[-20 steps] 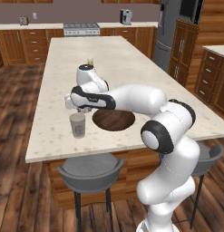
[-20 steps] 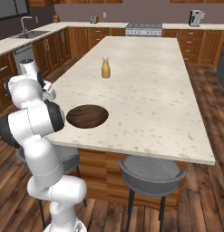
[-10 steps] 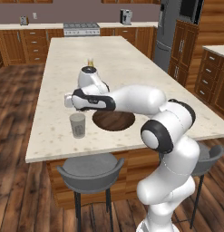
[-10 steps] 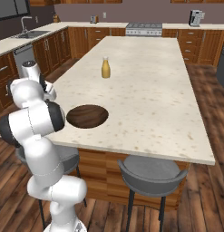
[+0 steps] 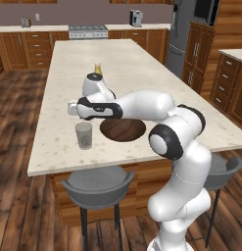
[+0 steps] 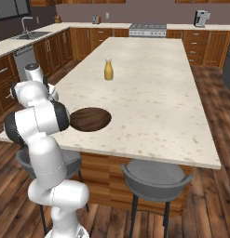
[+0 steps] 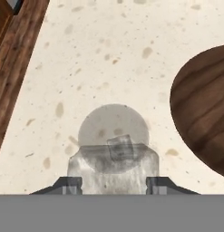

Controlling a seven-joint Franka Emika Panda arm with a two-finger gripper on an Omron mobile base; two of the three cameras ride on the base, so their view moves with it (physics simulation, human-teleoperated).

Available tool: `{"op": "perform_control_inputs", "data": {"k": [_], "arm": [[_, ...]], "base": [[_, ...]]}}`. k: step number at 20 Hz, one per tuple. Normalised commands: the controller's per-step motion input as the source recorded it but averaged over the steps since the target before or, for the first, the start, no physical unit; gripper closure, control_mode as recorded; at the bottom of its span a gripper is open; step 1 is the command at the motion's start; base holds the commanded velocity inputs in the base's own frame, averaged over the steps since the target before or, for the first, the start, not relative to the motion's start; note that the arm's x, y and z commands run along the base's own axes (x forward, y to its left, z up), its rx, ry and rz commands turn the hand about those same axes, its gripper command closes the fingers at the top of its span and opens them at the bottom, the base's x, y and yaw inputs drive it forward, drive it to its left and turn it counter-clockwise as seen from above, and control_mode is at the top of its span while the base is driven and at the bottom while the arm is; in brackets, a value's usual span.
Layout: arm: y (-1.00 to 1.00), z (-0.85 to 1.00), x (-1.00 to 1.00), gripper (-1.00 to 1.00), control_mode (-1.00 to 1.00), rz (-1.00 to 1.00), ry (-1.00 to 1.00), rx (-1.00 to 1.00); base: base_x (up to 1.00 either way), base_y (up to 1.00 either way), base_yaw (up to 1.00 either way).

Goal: There are two ice cubes in the ice bowl. Place both ice cubes in the glass cup.

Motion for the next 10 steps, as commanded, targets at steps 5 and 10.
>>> {"op": "perform_control_inputs", "data": {"k": [5, 10], "arm": [[0.07, -0.17, 0.04, 1.00, -1.00, 0.00, 0.00, 0.00], [0.00, -0.28, 0.00, 1.00, -1.00, 0.00, 0.00, 0.00]], "base": [[0.00, 0.00, 0.00], [0.00, 0.00, 0.00]]}}
